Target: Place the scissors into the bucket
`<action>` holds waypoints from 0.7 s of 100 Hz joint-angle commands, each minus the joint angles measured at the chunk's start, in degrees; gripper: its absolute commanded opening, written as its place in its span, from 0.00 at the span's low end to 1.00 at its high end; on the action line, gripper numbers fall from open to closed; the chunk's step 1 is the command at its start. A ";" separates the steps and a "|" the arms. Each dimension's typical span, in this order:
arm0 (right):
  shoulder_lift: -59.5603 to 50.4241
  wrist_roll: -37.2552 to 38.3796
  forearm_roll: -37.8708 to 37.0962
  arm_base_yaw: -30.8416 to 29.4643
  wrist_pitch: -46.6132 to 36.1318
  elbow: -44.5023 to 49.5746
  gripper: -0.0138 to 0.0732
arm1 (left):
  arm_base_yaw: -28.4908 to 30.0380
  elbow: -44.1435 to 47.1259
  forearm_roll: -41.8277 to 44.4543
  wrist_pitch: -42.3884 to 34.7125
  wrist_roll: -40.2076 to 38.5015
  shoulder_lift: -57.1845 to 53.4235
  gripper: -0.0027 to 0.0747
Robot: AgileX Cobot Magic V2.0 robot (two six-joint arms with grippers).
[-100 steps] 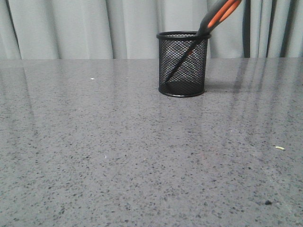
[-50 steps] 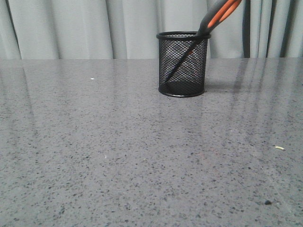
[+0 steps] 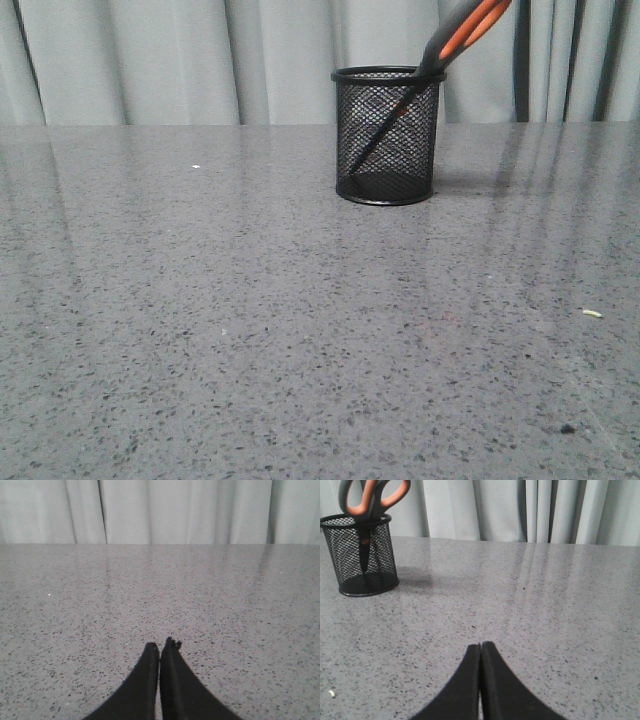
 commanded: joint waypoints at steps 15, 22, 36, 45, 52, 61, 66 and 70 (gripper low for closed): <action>-1.32 0.29 -1.57 -0.89 0.07 0.37 0.07 | 0.01 2.32 -0.53 -4.28 -0.44 -1.65 0.01; -1.32 0.29 -1.57 -0.89 -1.26 0.37 0.07 | 0.01 2.32 -0.53 -4.28 -0.44 -1.65 0.01; -1.32 0.29 -1.57 -0.89 -2.26 0.37 0.07 | 0.01 2.32 -0.53 -4.28 -0.44 -1.65 0.01; -1.32 0.29 -1.57 -0.89 -2.26 0.37 0.07 | 0.01 2.32 -0.53 -4.28 -0.44 -1.65 0.01; -1.32 0.29 -1.57 -0.89 -2.26 0.37 0.07 | 0.01 2.32 -0.53 -4.28 -0.44 -1.65 0.01; -1.32 0.29 -1.57 -0.89 -2.26 0.37 0.07 | 0.01 2.32 -0.53 -4.28 -0.44 -1.65 0.01; -1.32 0.29 -1.57 -0.89 -2.26 0.37 0.07 | 0.01 2.32 -0.53 -4.28 -0.44 -1.65 0.01; -1.32 0.29 -1.57 -0.89 -2.26 0.37 0.07 | 0.01 2.32 -0.53 -4.28 -0.44 -1.65 0.01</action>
